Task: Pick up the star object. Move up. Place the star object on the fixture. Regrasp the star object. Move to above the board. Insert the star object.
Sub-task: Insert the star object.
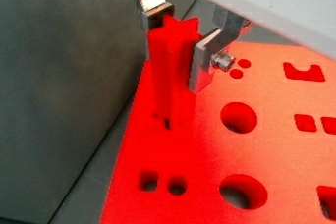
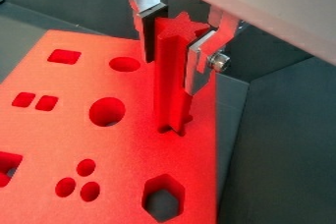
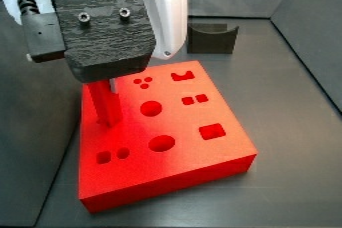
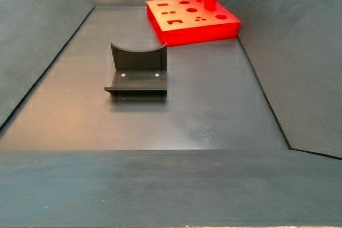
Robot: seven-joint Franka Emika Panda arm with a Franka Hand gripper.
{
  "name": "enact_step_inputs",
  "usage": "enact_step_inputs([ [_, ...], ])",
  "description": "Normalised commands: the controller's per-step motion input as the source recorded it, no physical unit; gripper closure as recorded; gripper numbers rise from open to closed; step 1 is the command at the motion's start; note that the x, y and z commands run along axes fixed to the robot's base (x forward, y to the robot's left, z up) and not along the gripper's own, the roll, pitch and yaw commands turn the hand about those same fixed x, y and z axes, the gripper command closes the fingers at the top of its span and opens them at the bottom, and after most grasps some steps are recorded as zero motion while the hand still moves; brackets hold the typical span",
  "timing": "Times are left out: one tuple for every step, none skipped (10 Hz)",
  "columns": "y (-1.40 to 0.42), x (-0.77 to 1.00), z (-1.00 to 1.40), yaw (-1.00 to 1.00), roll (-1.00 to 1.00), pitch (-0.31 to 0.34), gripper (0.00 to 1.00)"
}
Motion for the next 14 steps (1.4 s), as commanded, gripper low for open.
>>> enact_step_inputs([
  [0.03,0.03,-0.93,-0.33,0.0,-0.111,1.0],
  [0.31,-0.17,-0.89,-0.49,0.0,-0.111,1.0],
  [0.02,0.0,-0.15,-0.06,-0.04,-0.087,1.0],
  [-0.01,0.0,-0.04,0.0,0.03,0.0,1.0],
  [-0.15,0.0,-0.26,0.0,0.0,-0.049,1.0],
  [-0.31,-0.15,-0.35,0.0,0.03,-0.093,1.0],
  [-0.11,0.0,-0.15,0.0,0.0,-0.011,1.0],
  [-0.06,0.0,-0.19,0.0,0.02,-0.026,1.0],
  [-0.02,0.06,-0.62,0.0,0.07,0.0,1.0],
  [0.0,0.31,-0.78,0.01,0.09,0.019,1.0],
  [0.0,0.39,-0.91,0.04,0.13,0.04,1.0],
  [0.0,0.42,-0.94,0.06,0.12,0.03,1.0],
  [0.0,0.55,-0.92,0.07,0.11,0.053,1.0],
  [0.0,0.85,-0.78,0.0,0.12,0.15,1.0],
])
